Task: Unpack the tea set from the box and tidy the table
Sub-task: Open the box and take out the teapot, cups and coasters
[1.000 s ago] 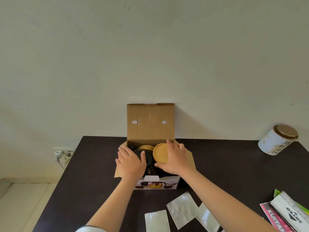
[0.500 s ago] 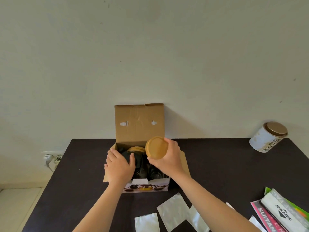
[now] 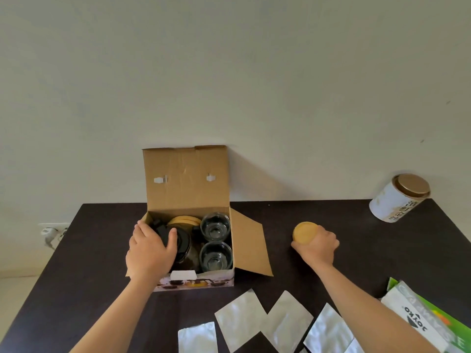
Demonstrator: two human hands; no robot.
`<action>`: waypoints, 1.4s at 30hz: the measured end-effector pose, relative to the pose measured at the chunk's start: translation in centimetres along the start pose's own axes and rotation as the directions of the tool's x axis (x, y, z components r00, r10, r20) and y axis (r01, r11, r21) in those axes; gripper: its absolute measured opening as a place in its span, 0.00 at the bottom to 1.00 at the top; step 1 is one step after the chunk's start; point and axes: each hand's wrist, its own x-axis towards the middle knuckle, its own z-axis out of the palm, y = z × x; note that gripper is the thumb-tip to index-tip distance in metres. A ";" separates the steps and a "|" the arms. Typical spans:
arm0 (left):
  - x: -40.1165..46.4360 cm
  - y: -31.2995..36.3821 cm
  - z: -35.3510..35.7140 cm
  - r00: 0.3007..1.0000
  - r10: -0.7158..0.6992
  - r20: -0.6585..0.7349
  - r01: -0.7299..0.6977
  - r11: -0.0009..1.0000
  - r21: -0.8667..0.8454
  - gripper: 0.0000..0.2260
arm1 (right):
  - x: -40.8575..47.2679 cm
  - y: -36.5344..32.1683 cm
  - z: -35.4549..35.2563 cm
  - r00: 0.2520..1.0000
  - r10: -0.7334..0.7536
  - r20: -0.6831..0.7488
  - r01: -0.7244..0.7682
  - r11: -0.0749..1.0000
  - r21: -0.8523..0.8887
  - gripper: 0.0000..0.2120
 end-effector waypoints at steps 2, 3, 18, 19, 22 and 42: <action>-0.1 0.1 0.0 1.000 -0.007 0.003 0.007 1.000 0.003 0.39 | 1.5 -0.1 0.6 1.000 0.003 -0.014 -0.003 1.000 0.017 0.44; -0.1 0.1 0.0 1.000 -0.008 0.004 0.008 1.000 0.005 0.39 | 2.3 -0.4 0.8 1.000 -0.001 -0.016 0.001 1.000 0.028 0.43; 0.0 0.6 0.0 0.999 -0.041 -0.009 0.041 0.999 0.001 0.38 | 8.6 -3.1 1.6 0.999 -0.036 0.028 0.035 0.999 0.033 0.56; 0.0 0.6 0.0 0.999 -0.040 -0.008 0.040 0.999 0.001 0.38 | 8.3 -3.2 1.4 0.998 -0.056 0.029 0.057 0.998 -0.040 0.59; -0.1 0.6 0.0 0.999 -0.037 -0.006 0.037 0.999 -0.002 0.38 | 5.5 -4.2 0.8 0.984 -0.177 0.009 0.177 0.981 -0.078 0.57; -0.1 -0.1 -0.3 1.000 0.001 0.000 -0.001 0.999 -0.046 0.40 | -13.0 -19.9 1.1 0.707 -0.613 0.352 0.707 0.610 -0.358 0.31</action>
